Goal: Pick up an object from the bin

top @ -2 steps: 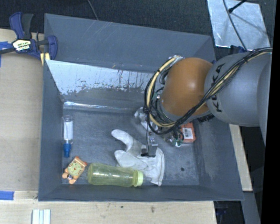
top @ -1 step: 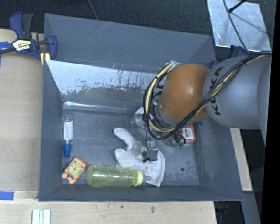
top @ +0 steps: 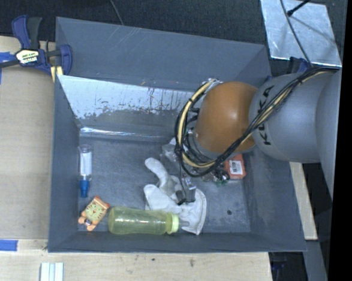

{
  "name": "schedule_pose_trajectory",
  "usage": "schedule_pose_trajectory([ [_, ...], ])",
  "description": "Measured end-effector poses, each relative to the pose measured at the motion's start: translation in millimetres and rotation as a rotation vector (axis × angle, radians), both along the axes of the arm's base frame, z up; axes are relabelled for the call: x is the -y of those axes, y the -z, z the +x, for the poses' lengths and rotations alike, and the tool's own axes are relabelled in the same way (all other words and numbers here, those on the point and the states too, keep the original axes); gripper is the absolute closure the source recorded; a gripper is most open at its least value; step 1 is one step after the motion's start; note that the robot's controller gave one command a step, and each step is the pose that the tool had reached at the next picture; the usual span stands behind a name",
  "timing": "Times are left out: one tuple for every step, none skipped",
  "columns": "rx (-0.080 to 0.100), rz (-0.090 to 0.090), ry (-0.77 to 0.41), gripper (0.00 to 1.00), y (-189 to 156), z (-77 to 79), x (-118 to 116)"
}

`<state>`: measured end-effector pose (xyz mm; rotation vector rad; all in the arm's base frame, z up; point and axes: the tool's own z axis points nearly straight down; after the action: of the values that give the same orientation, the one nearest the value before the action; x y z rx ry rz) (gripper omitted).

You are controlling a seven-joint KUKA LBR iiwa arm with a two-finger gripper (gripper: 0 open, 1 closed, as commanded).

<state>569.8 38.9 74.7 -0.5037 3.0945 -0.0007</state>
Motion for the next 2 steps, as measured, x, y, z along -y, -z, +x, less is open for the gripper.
schedule_pose_trajectory([
  [-0.001, 0.0, -0.003, 0.0, 2, 0.3, -1],
  [-0.001, -0.002, -0.012, 0.0, -9, -21.6, -25],
])
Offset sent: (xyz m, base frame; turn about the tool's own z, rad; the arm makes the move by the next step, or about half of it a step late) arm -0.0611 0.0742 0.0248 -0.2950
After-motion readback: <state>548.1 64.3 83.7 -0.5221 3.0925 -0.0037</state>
